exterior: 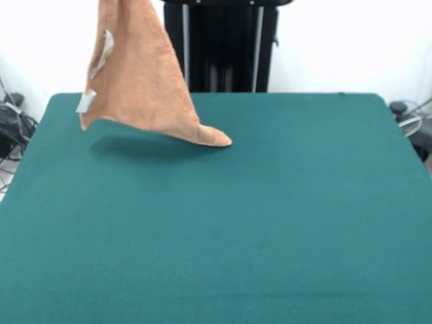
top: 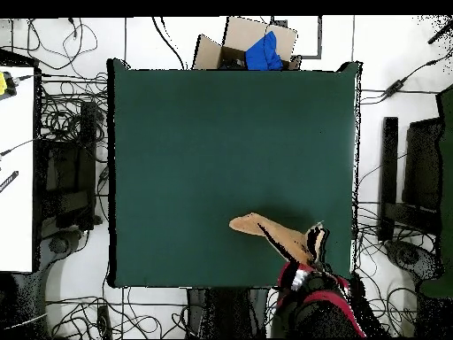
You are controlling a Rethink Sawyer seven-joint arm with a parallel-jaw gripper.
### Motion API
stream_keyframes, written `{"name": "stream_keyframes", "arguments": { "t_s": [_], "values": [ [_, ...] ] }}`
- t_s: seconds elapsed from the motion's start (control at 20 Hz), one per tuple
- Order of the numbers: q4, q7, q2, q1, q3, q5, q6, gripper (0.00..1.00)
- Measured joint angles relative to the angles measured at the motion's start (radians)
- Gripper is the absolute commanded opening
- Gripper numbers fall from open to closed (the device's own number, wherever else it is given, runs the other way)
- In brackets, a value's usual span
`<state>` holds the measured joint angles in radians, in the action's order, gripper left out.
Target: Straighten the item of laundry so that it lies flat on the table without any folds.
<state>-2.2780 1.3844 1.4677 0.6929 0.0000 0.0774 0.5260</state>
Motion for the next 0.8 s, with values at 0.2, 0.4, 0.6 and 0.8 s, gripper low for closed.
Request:
{"name": "stream_keyframes", "arguments": {
  "t_s": [0.2, 0.4, 0.6, 0.8],
  "values": [
    [0.0, -0.071, 0.001, 0.051, 0.022, 0.0, 0.0, 0.0],
    [0.002, -0.093, 0.002, 0.071, 0.027, 0.0, 0.0, 0.0],
    [0.013, -0.094, -0.002, 0.084, 0.034, 0.0, 0.0, 0.0],
    [0.013, -0.094, 0.005, 0.085, 0.042, 0.0, 0.0, 0.0]
  ]
}}
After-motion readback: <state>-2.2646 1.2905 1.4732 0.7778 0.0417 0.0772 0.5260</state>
